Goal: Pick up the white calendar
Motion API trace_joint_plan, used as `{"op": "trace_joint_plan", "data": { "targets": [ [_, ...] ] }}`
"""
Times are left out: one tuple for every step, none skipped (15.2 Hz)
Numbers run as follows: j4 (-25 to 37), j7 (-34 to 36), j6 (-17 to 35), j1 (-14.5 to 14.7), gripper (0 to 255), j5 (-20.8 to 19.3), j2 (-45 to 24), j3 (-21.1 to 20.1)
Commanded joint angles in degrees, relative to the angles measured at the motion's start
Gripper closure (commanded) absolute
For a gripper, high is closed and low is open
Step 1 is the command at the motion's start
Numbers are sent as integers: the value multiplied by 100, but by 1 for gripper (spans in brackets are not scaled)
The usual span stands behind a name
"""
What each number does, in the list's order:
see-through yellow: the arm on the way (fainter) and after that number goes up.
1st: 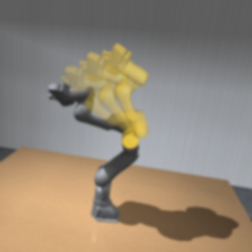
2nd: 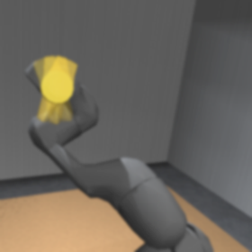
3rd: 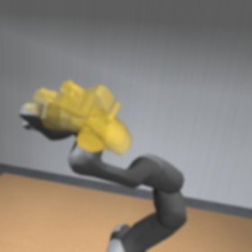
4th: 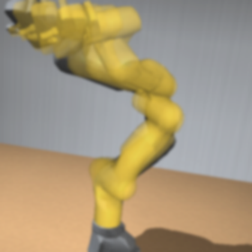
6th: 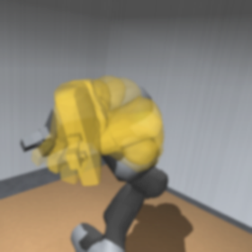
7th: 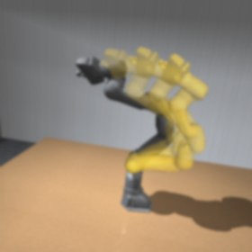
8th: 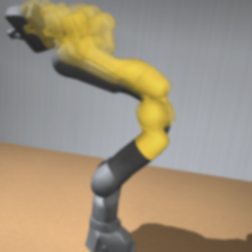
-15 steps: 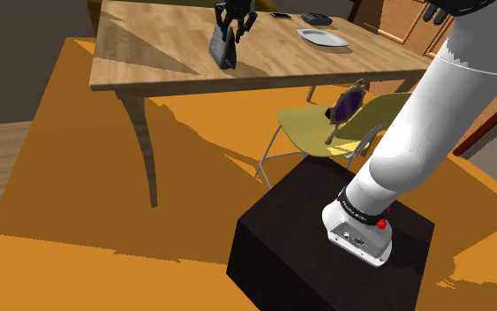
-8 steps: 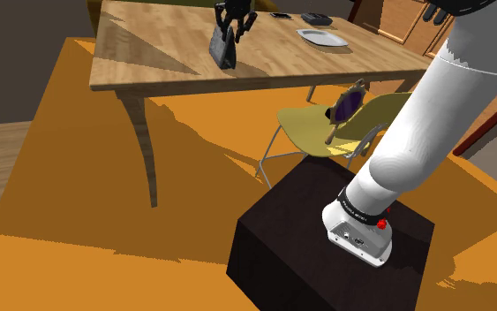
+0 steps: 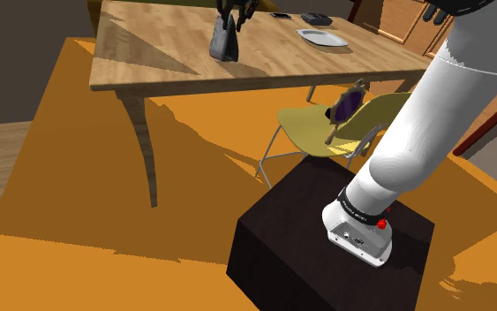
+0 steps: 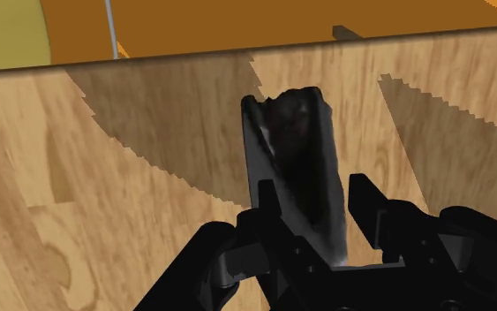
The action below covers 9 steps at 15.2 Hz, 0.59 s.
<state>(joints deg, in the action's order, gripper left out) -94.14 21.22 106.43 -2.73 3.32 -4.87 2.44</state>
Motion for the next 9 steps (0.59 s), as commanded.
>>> {"op": "trace_joint_plan", "data": {
  "targets": [
    [152,8,-151,-1,255,-2,2,0],
    [240,11,-231,-1,255,-3,-7,1],
    [331,15,-311,-2,255,-3,-18,1],
    [424,18,-392,-3,255,-4,-30,2],
    [519,22,-473,-4,255,-4,-43,2],
    [616,25,-555,-4,255,-4,-58,3],
    [716,28,-638,-5,255,-4,-75,4],
    [729,29,-650,-5,255,-4,-76,4],
    [731,29,-651,-5,255,-4,-78,4]
  ]
}}
